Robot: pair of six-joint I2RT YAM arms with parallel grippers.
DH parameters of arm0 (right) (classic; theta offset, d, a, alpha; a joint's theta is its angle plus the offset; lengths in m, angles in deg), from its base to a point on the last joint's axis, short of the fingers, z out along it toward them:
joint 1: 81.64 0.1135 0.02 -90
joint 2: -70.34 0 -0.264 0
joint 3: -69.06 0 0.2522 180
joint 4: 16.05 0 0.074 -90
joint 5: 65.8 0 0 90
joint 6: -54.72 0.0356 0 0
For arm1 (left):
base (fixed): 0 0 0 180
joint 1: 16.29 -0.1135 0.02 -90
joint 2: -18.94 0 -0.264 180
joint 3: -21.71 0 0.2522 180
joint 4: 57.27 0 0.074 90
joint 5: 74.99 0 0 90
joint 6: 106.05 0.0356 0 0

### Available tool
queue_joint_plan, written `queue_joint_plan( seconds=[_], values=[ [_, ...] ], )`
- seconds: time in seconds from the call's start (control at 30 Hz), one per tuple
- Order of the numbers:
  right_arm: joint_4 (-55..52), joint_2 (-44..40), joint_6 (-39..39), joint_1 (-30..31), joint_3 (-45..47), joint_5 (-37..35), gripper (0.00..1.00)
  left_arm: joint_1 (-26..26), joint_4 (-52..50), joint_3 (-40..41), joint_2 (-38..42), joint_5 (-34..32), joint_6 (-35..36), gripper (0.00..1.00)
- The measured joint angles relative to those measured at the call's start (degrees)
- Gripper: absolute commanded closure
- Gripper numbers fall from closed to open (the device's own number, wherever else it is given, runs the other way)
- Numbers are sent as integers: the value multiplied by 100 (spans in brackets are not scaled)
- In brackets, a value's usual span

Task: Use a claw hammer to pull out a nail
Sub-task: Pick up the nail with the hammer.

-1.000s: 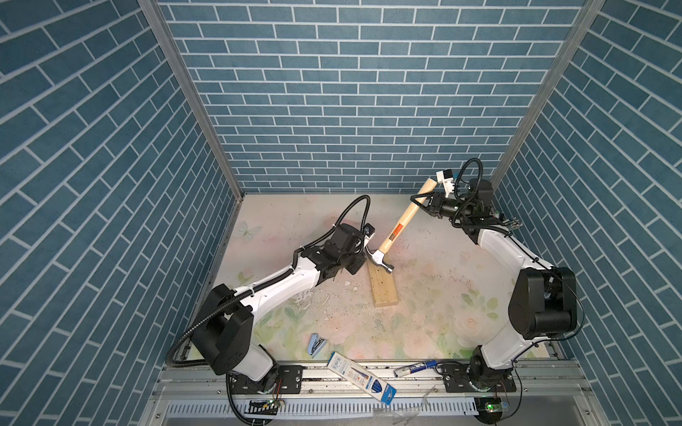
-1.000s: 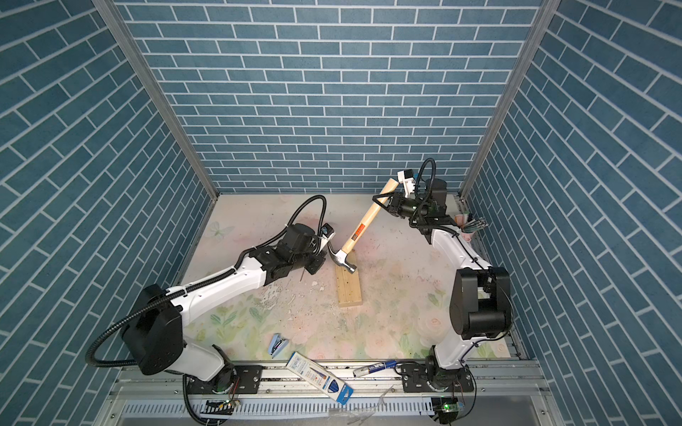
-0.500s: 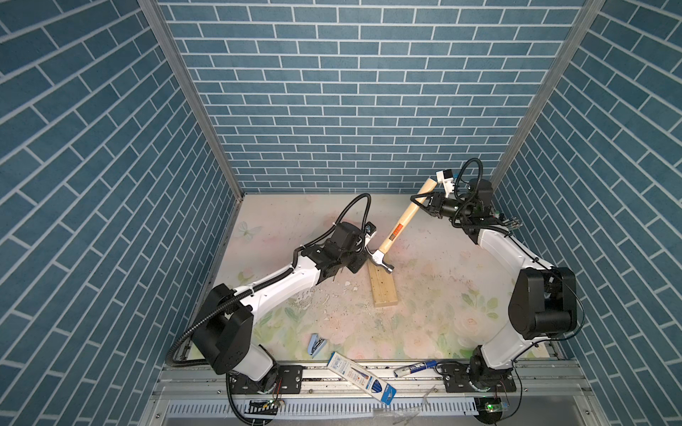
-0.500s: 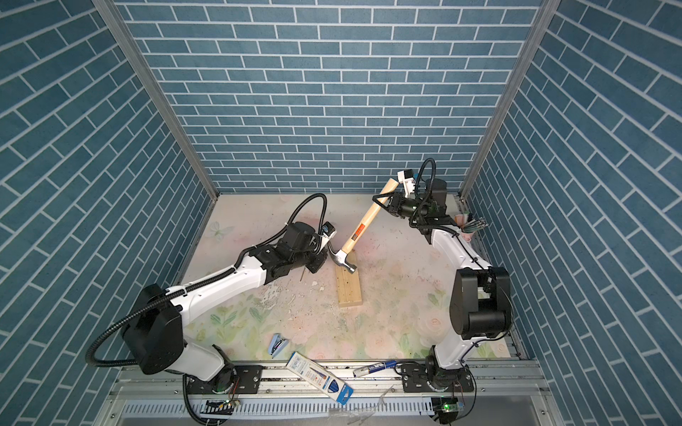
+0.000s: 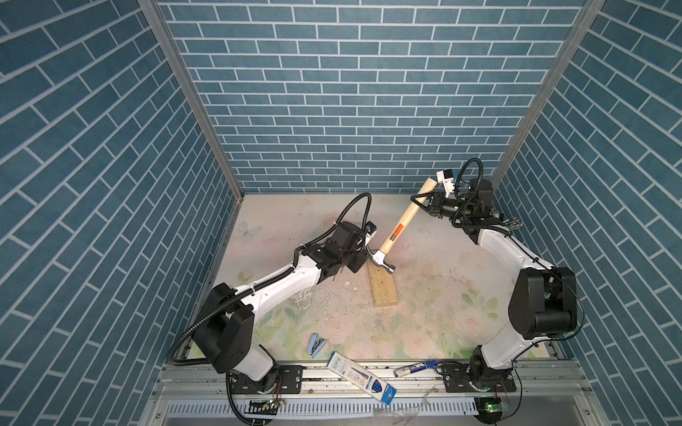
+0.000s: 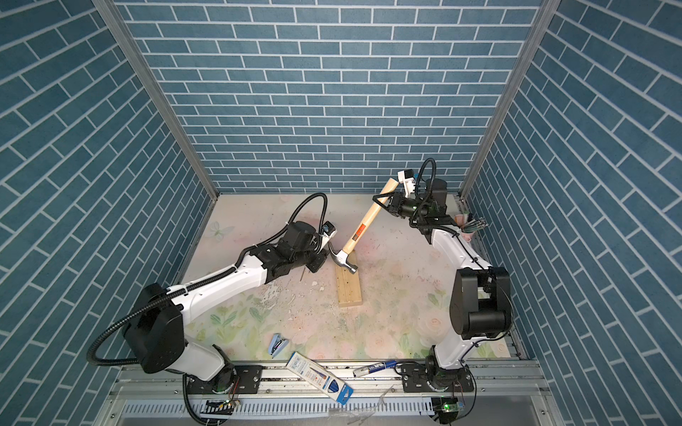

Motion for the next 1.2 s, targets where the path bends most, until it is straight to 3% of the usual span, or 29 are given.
queue_joint_plan(
  seconds=[1.2],
  values=[
    [0, -2, 2, 4, 0, 13, 100, 129, -127, 28, -236, -162, -22, 88]
  ],
)
